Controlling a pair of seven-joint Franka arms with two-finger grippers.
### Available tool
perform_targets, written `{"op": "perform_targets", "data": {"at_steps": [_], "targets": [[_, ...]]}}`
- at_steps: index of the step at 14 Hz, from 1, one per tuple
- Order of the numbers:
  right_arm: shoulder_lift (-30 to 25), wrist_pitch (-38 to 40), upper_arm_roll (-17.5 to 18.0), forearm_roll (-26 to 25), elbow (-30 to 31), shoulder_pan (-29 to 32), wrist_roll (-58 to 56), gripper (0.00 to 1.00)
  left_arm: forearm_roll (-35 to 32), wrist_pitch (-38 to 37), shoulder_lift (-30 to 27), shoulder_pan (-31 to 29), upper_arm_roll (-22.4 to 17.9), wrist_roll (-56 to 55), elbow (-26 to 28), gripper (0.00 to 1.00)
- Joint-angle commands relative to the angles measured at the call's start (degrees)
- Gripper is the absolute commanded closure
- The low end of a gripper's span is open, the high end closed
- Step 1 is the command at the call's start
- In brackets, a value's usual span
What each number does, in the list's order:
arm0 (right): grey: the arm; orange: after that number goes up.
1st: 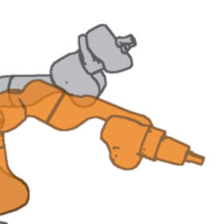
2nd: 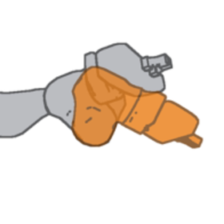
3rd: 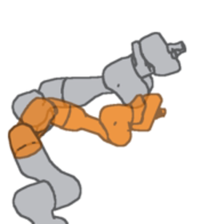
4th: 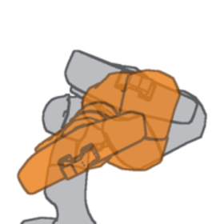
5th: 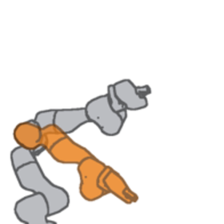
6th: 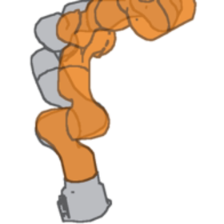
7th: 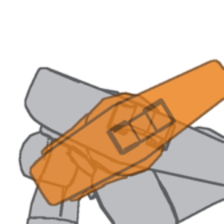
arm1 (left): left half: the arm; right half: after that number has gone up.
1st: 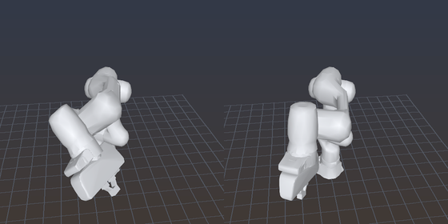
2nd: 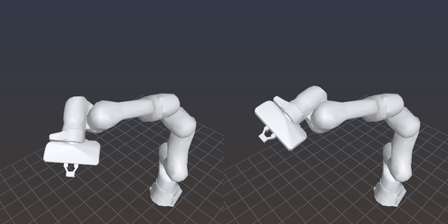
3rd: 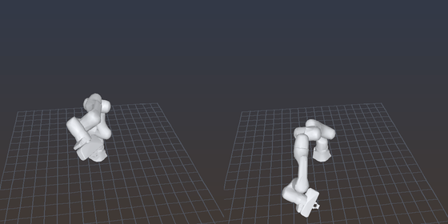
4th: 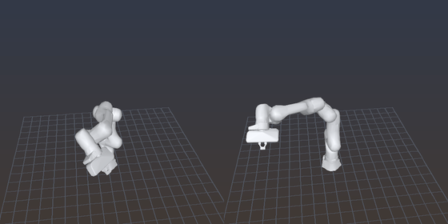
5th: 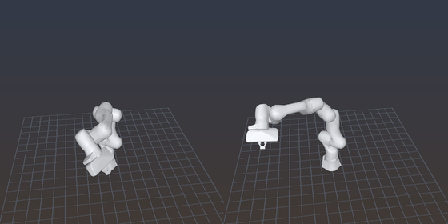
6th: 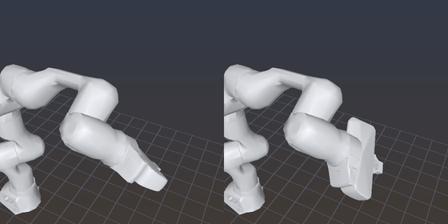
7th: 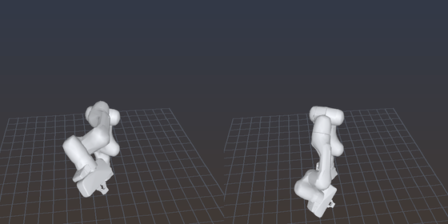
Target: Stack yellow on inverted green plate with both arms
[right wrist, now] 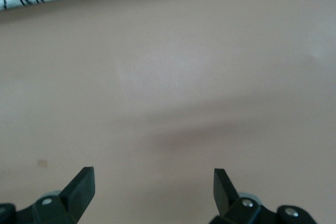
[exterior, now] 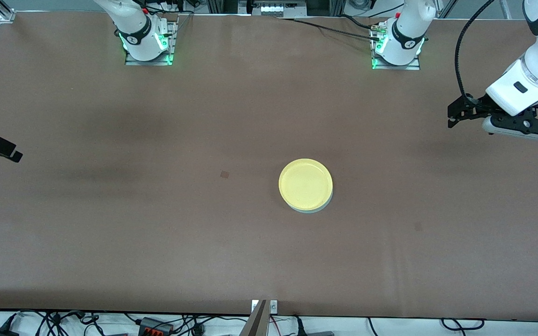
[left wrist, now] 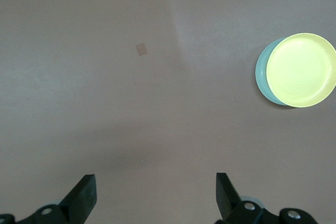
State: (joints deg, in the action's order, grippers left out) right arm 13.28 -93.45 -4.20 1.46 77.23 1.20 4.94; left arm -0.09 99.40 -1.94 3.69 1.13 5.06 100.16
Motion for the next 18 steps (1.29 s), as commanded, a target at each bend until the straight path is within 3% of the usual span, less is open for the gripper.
{"op": "perform_targets", "data": {"at_steps": [1,4,8,11,18], "targets": [[-1.76,2.48,1.83,-2.42,2.22,0.73,-2.21,0.0,0.0,-0.88,-0.35,-0.18,-0.25,1.53,-0.32,0.0],[-2.9,1.43,1.74,-2.6,4.76,0.82,-6.43,0.0,0.0,-0.88,-0.35,-0.18,-0.34,1.53,-0.32,0.0],[-10.18,-4.35,1.57,-2.78,15.82,0.99,-5.82,0.0,0.0,-0.88,-0.35,-0.09,-0.34,1.53,-0.32,0.0],[-13.45,-5.25,1.57,-2.51,20.06,0.99,-5.21,0.0,0.0,-0.88,-0.26,-0.09,-0.34,1.53,-0.32,0.0],[-13.45,-3.32,1.74,-2.6,19.63,0.82,-7.75,0.0,0.0,-0.88,-0.26,-0.18,-0.34,1.53,-0.32,0.0]]}}
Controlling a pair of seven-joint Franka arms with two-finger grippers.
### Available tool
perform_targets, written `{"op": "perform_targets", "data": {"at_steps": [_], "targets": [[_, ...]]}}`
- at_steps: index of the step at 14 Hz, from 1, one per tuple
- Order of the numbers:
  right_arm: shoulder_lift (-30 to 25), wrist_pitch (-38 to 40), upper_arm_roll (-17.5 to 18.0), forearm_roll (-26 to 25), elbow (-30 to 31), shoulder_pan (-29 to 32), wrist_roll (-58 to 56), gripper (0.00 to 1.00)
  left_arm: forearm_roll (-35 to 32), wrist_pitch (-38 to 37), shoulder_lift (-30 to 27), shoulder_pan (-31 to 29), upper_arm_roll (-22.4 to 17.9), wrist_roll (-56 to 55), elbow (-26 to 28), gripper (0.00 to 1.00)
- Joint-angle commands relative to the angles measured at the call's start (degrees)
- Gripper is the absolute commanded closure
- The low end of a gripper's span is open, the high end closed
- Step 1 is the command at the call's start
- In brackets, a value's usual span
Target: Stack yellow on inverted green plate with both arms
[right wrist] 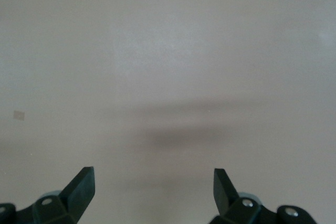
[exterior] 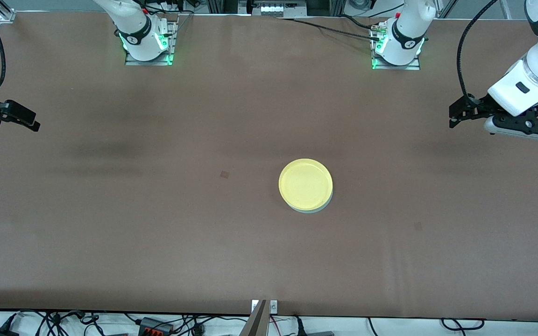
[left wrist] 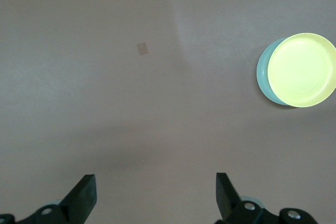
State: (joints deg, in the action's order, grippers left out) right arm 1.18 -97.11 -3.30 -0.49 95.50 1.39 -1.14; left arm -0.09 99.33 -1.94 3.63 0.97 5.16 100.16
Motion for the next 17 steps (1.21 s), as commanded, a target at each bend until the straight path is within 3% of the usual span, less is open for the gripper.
{"op": "perform_targets", "data": {"at_steps": [1,17], "targets": [[-1.44,1.21,0.84,-0.65,1.35,0.55,-0.97,0.0,0.0,-0.81,-0.26,-0.11,-0.18,1.43,-0.32,0.0],[-1.35,0.26,0.93,-0.83,1.44,0.54,-0.09,0.0,0.0,-0.89,-0.35,-0.11,-0.18,1.43,-0.32,0.0]]}}
